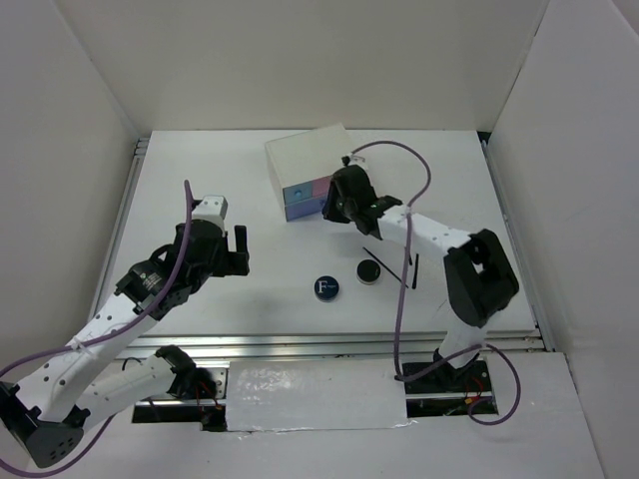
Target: Organize the makeup
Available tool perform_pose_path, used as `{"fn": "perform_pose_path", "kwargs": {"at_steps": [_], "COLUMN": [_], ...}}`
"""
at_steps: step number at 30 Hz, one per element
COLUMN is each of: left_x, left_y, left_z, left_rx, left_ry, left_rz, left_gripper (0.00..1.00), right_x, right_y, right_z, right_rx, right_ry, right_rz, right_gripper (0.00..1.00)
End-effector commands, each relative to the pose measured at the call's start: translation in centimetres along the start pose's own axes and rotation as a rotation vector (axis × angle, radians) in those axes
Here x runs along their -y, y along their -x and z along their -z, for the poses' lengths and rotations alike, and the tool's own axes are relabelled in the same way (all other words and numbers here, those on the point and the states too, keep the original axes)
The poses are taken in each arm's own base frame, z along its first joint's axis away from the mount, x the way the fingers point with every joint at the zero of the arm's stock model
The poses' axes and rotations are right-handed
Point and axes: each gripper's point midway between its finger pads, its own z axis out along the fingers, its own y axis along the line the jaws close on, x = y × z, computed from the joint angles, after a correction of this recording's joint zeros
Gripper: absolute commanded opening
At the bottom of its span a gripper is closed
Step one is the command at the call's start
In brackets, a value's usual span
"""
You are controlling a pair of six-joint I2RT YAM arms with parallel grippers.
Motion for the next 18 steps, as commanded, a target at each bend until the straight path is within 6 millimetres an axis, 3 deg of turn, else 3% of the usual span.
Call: {"fn": "perform_pose_path", "kwargs": {"at_steps": [1,2,5,6,7,8,10,18], "left_x": [0.3,0.3,0.4,0.4,0.3,0.3,0.3,0.3], "left_y": [0.5,0.4,0.5,0.5,0.5,0.5,0.6,0.6], "left_z": [-0.1,-0.2,-0.1,-0.1,-0.1,0.0,0.1,0.2], "left_rx": [0.020,0.019,0.019,0.019,0.021,0.022,0.028,0.034], "left_ry": [-0.013,-0.013,-0.016,-0.016,-0.015,-0.016,-0.018,-0.024], "left_rz": [-0.015,-0.014,-0.015,-0.015,-0.015,-0.012,-0.010,-0.010], "left_gripper": [0.99,0.99,0.99,0.99,0.99,0.99,1.00,0.99], "right_x": [-0.8,-0.5,0.0,-1.4,-0.4,-0.1,0.2,2.5], "right_y": [5.3,5.8,5.4,5.2,6.1,5.7,7.1,8.7], "right_z": [4.4,5.2,4.7,5.3,5.1,4.4,4.2,0.3], "right_rx": [0.181,0.199,0.160,0.129,0.131,0.101,0.106,0.045], "right_ry": [0.124,0.144,0.306,0.449,0.487,0.523,0.567,0.555], "right_rz": [-0.109,-0.121,-0.124,-0.102,-0.108,-0.111,-0.102,-0.157], "right_gripper": [0.32,0.44,0.51,0.52,0.55,0.56,0.59,0.59]}}
